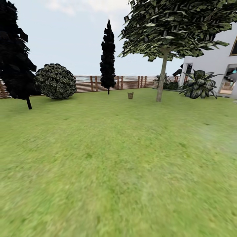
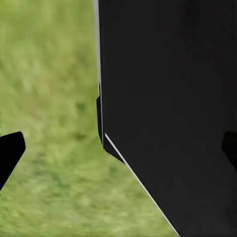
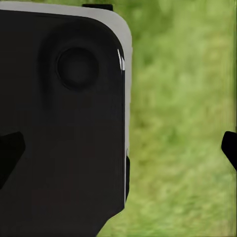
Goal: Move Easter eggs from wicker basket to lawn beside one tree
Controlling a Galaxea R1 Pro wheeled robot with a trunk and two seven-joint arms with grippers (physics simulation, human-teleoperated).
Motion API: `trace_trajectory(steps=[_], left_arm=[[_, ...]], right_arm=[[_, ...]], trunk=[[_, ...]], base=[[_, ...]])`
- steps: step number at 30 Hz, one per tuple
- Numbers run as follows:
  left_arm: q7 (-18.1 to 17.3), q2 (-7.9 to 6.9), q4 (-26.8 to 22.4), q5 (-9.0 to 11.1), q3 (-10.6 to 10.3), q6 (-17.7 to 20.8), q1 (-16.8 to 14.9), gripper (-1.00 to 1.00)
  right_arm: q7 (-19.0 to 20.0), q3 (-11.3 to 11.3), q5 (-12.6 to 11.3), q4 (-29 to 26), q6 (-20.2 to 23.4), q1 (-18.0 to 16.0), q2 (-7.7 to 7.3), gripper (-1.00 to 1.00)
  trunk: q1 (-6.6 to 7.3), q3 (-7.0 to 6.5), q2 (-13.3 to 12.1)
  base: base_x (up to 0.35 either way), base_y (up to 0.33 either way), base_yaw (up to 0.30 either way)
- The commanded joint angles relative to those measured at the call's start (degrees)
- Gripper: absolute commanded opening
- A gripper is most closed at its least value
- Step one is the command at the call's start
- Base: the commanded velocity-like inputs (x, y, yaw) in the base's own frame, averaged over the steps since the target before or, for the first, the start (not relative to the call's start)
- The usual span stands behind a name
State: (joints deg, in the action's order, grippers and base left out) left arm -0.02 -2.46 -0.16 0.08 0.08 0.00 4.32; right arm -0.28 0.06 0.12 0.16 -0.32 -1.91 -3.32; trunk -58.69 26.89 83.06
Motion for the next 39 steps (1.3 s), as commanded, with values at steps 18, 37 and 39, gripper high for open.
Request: trace_trajectory(steps=[18,37,39], left_arm=[[-0.2,0.0,0.0,0.0,0.0,-0.1,0.0,1.0],[-0.2,0.0,0.0,0.0,0.0,0.0,0.0,1.0],[-0.2,0.0,0.0,0.0,0.0,0.0,0.0,1.0]], right_arm=[[0.0,0.1,0.1,0.0,0.0,0.0,-0.08,1.0],[0.0,-0.1,0.1,0.0,0.0,0.0,-0.02,1.0],[0.0,-0.1,0.1,0.0,0.0,0.0,-0.02,1.0]], trunk=[[-0.03,0.04,0.0],[-0.03,0.04,0.0],[-0.03,0.04,0.0]], base=[[0.332,0.0,0.003],[0.332,0.0,0.0],[0.332,0.0,0.0]])
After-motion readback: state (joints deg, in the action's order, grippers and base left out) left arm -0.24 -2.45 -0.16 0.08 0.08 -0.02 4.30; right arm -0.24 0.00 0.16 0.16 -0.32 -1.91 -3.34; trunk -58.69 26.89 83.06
